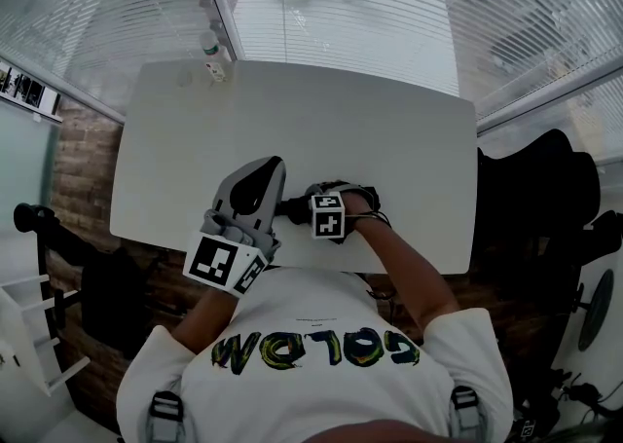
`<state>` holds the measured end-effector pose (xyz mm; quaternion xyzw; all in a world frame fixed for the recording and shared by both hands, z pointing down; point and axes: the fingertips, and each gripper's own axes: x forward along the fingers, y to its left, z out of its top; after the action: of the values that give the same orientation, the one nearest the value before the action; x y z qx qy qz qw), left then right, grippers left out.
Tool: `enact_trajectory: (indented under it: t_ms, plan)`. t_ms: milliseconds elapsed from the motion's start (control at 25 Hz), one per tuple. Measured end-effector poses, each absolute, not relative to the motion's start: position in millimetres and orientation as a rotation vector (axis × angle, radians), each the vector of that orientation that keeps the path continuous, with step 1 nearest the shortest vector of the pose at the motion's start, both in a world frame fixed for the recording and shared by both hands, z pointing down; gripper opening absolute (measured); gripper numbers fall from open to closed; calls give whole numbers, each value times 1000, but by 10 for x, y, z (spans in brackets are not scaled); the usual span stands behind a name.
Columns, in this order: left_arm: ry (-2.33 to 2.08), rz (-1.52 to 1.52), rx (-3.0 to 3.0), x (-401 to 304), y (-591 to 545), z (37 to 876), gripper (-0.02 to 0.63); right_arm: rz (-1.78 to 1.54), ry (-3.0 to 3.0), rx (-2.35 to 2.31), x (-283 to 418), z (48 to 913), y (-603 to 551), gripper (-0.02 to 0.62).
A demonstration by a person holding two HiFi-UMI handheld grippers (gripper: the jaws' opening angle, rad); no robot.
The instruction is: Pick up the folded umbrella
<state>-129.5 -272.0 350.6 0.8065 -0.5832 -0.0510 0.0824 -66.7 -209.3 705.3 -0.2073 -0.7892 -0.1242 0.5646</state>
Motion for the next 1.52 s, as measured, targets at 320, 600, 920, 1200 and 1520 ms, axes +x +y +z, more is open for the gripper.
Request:
enact_trajectory:
  t_ms: [320, 600, 920, 1200, 1520]
  plan:
    - [-1746, -160, 2409, -1317, -2738, 3492, 11, -225, -1938, -365, -665, 6925, -2303, 242]
    - [-1742, -169, 2410, -1310, -2765, 3494, 11, -135, -2071, -171, -617, 6513, -2702, 241]
    - [-1739, -172, 2418, -1285, -2788, 3473, 11, -24, -2293, 95, -599, 5849, -3138, 239]
    - [-1743, -175, 2426, -1263, -2806, 3441, 11, 40, -2507, 331, -568, 5219, -3401, 239]
    - [-1744, -173, 2424, -1273, -2821, 3436, 11, 57, -2740, 570, -398, 4364, -3481, 239]
